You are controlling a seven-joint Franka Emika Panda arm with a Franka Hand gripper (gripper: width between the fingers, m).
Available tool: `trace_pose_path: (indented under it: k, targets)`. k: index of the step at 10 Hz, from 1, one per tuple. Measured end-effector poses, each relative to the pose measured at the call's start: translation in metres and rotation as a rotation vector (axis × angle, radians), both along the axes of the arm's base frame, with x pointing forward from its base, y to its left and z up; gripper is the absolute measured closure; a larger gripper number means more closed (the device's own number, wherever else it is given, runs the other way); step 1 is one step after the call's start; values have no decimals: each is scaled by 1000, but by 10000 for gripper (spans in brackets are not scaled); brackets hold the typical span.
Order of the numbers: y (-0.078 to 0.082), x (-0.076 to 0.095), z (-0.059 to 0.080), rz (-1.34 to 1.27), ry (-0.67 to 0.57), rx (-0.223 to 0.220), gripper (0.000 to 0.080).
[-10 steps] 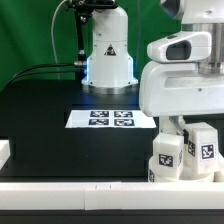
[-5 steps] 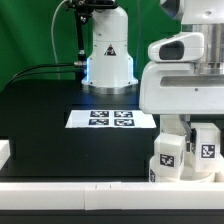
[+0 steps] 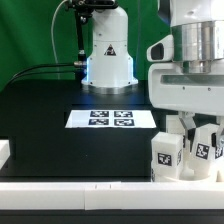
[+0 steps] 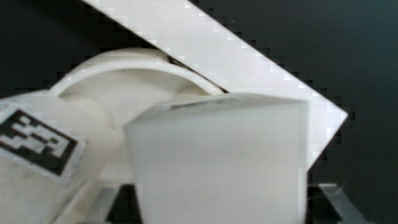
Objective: Assemble stool
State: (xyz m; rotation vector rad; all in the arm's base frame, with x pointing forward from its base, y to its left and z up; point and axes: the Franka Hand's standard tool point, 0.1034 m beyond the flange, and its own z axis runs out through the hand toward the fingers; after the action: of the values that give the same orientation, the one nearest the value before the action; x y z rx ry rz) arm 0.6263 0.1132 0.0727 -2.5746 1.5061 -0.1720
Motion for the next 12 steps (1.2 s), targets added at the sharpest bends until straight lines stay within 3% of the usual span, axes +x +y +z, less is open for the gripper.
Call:
trace_pose_path:
  k: [2, 5, 6, 10, 11, 12]
  targets:
    - [0, 0, 0, -94, 7, 17, 459]
    - [-3, 4, 2, -776, 44, 220, 459]
    - [-13, 5, 2, -892, 21, 270, 459]
    - [-15, 4, 0, -949, 24, 288, 459]
    - [-14, 4, 1, -898, 22, 278, 278]
    - [-8, 6, 8, -799, 43, 275, 178]
